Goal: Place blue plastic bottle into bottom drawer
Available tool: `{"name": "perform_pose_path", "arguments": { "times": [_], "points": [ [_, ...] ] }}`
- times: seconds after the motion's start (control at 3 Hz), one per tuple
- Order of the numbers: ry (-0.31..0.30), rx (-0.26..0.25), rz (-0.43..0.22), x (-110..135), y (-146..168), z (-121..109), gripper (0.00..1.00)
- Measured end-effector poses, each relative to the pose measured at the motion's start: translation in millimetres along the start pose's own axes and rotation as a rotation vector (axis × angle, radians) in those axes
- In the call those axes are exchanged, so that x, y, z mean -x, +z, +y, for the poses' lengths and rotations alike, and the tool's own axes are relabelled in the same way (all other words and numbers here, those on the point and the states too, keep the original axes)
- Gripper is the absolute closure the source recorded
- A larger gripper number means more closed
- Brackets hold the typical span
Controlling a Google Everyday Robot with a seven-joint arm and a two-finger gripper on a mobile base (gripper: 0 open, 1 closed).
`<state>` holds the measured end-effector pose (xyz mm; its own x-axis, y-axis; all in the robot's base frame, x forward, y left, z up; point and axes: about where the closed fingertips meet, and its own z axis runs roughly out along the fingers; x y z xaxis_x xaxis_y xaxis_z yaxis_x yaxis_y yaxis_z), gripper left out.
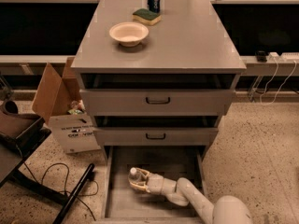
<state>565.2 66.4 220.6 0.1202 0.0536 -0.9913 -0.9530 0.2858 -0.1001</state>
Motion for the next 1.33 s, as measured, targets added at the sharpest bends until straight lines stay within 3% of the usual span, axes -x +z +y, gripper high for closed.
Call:
{"name": "perform_pose_path", "arguments": {
  "times": [0.67, 1.33],
  "points": [
    [0.000, 0.000, 0.000, 0, 0, 0, 0.00],
    [-0.026, -0.002, 0.020, 12, -6, 3, 0.00]
  ]
}}
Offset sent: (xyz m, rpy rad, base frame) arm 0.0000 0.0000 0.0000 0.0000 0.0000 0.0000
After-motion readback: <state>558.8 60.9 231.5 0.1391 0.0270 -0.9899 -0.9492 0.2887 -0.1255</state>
